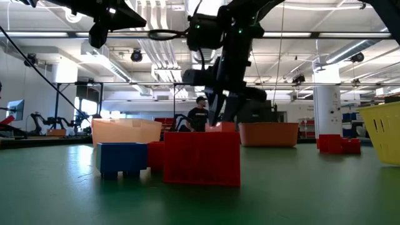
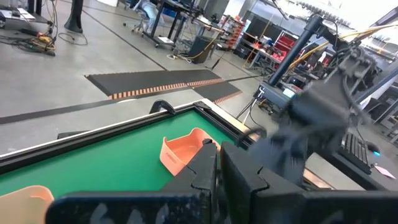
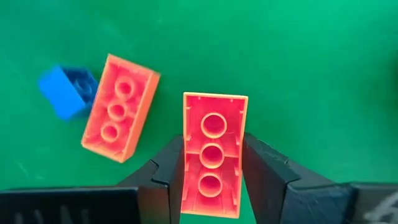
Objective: Sort & place blocks by color
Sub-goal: Put the orange game piece into the right orange bin
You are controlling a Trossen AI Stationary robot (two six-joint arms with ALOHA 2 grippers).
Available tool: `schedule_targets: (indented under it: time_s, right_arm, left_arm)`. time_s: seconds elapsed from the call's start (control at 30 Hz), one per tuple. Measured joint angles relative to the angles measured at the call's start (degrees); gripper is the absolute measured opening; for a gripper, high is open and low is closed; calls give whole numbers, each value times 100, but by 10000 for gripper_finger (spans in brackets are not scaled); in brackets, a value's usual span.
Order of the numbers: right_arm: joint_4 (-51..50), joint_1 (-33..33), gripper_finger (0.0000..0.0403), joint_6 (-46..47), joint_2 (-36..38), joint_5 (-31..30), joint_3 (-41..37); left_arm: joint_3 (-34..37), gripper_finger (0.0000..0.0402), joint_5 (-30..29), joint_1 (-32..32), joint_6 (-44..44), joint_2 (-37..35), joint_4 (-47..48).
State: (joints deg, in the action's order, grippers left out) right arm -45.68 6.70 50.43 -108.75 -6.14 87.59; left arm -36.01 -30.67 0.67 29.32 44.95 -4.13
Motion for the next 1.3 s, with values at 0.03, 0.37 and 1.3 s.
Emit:
schedule_targets:
  time_s: [0.03, 0.37, 1.3]
  right_arm:
    - [-64, 50, 117, 0, 74, -36, 0]
    - [-897, 972, 119, -685, 1080, -178, 0]
    - [-1531, 2572, 121, -7471, 298, 615, -28]
  left_arm:
    - [0, 6, -1, -1, 0, 0, 3]
    - [-2, 6, -1, -2, -2, -4, -3]
    - [-4, 6, -1, -4, -22, -7, 11]
